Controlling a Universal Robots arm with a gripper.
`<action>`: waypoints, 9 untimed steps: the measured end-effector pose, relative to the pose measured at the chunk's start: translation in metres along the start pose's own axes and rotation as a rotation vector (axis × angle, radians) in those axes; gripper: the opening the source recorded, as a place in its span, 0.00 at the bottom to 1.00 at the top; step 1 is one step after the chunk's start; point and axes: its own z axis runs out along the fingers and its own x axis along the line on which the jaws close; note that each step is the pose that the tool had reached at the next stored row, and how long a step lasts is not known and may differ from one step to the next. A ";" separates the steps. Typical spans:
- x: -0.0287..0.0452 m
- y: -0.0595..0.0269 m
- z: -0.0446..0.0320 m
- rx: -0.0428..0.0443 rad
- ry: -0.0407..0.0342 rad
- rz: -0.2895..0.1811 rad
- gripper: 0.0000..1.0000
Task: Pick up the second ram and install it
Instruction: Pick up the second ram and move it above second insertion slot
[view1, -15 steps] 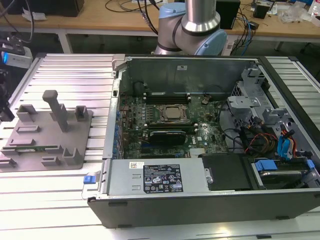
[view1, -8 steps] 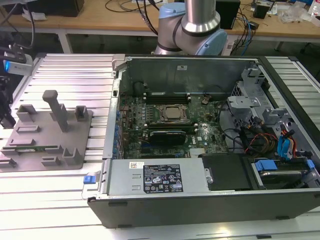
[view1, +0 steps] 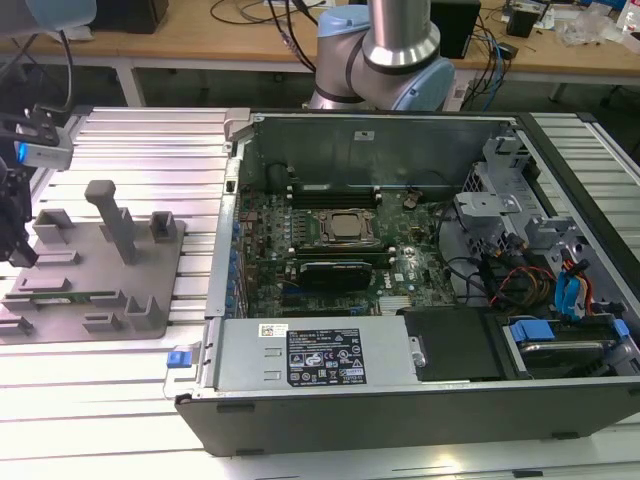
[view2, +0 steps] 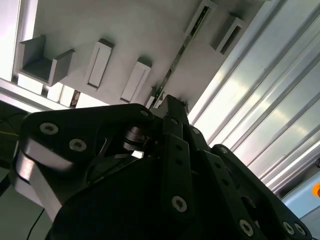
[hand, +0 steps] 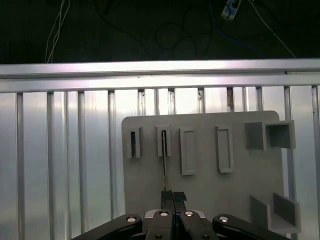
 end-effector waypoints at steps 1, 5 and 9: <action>0.0002 -0.0001 0.0015 -0.0001 0.0000 0.000 0.08; 0.0007 -0.0004 0.0086 0.0000 -0.0001 0.000 0.08; 0.0014 -0.0010 0.0208 0.0000 -0.0001 0.000 0.08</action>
